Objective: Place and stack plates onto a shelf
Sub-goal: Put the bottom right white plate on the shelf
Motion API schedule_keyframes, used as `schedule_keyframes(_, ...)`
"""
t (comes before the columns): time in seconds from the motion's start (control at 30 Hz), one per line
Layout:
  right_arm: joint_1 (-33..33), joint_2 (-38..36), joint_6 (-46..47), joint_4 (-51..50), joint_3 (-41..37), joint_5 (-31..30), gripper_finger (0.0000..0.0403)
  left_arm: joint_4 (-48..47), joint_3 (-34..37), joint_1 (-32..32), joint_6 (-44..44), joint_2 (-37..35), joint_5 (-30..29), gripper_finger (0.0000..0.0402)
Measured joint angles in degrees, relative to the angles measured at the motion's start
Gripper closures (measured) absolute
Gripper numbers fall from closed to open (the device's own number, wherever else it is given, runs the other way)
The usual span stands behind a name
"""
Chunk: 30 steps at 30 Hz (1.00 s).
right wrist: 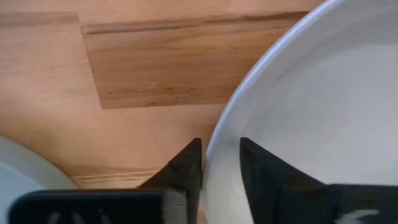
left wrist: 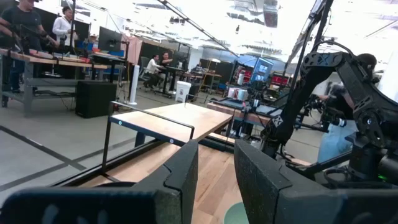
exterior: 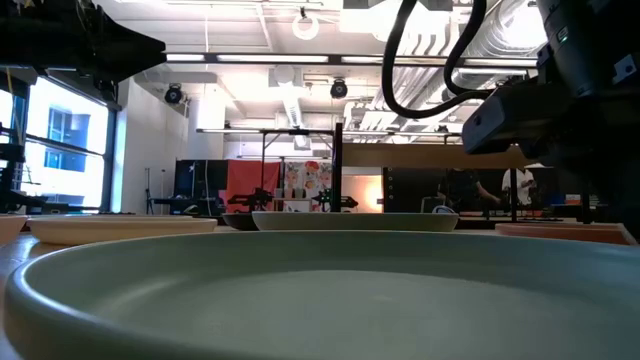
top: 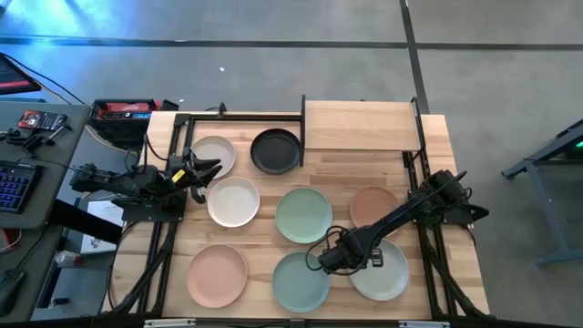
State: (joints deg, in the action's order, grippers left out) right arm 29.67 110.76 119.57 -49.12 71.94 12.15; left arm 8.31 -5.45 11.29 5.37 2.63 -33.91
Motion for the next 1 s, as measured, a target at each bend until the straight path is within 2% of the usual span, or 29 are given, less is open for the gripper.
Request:
schedule_keyframes(0.2,0.00,-0.05,0.00,1.08,0.01,0.98,0.0395,-0.50,0.00,0.00,0.00,-0.01,0.00,0.0309)
schedule_keyframes(0.6,0.02,-0.28,0.20,8.01,2.23,1.51,0.0398,-0.76,-0.01,0.00,-0.02,0.00,0.01,0.0309)
schedule_keyframes(1.0,0.02,-0.28,-0.65,-7.38,17.13,-8.27,0.0401,-0.78,-0.02,0.00,-0.02,-0.02,0.00,0.0309)
